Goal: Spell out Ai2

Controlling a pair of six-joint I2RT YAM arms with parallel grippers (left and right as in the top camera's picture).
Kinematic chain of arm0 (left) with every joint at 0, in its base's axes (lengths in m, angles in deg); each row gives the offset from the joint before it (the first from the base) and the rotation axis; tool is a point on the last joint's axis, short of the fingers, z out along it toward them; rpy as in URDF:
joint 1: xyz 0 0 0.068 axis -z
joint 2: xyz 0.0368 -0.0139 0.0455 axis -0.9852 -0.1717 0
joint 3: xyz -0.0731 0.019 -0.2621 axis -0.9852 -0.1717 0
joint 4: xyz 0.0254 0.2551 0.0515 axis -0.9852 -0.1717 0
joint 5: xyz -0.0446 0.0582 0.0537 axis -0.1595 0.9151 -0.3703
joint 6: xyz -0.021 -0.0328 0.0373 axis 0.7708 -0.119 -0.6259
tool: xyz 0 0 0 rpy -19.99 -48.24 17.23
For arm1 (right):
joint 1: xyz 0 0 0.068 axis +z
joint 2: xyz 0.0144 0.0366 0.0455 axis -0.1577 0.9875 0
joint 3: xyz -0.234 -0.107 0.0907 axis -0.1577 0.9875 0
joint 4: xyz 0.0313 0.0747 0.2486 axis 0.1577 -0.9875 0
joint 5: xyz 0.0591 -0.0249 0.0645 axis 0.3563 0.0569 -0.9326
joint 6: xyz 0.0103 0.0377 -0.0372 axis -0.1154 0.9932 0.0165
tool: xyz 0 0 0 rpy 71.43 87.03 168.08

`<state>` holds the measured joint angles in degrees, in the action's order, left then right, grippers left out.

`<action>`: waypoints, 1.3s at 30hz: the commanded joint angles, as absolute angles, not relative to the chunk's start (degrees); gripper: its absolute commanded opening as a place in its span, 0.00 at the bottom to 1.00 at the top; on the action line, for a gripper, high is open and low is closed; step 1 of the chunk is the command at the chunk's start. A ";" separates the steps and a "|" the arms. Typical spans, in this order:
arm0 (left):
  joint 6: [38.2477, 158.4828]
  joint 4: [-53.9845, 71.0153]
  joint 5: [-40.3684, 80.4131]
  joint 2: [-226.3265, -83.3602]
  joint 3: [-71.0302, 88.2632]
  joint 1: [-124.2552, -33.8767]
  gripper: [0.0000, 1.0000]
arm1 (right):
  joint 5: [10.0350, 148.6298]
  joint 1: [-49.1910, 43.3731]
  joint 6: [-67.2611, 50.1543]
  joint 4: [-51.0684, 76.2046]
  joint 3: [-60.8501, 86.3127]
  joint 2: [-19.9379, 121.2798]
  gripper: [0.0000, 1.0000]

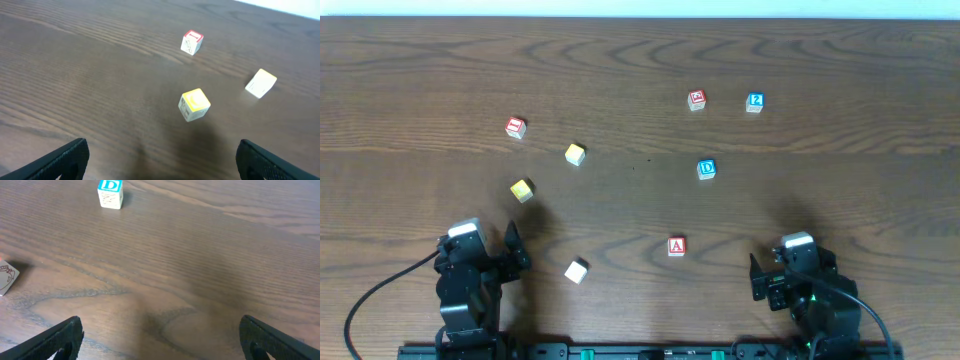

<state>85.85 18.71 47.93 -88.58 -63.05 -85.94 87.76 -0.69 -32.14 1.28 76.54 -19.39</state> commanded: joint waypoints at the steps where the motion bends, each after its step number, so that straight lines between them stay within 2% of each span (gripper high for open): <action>1: 93.06 19.45 46.84 -88.13 -63.99 -85.72 0.95 | 87.30 -0.25 -32.79 1.26 76.96 -19.76 0.99; 6: 92.76 24.50 32.96 -88.23 -63.97 -85.72 0.95 | 87.30 -0.25 -32.79 1.26 76.96 -19.76 0.99; 13: 91.34 30.43 31.67 -93.02 -59.99 -85.70 0.95 | 87.30 -0.25 -32.79 1.26 76.96 -19.76 0.99; 23: 87.49 30.27 32.92 -122.88 -42.18 -85.70 0.95 | 87.30 -0.25 -32.79 1.26 76.96 -19.76 0.99; 28: 93.09 25.27 32.55 -138.40 -30.49 -85.61 0.95 | 87.30 -0.25 -32.79 1.26 76.96 -19.76 0.99; 32: 94.09 14.97 32.90 -153.11 -14.51 -83.01 0.96 | 87.30 -0.25 -32.79 1.26 76.96 -19.76 0.99; 39: 97.09 1.84 35.50 -168.38 5.95 -80.45 0.95 | 87.30 -0.25 -32.79 1.26 76.96 -19.76 0.99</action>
<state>95.58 3.70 33.53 -165.17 0.92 -80.65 87.76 -0.69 -32.14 1.37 76.56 -19.48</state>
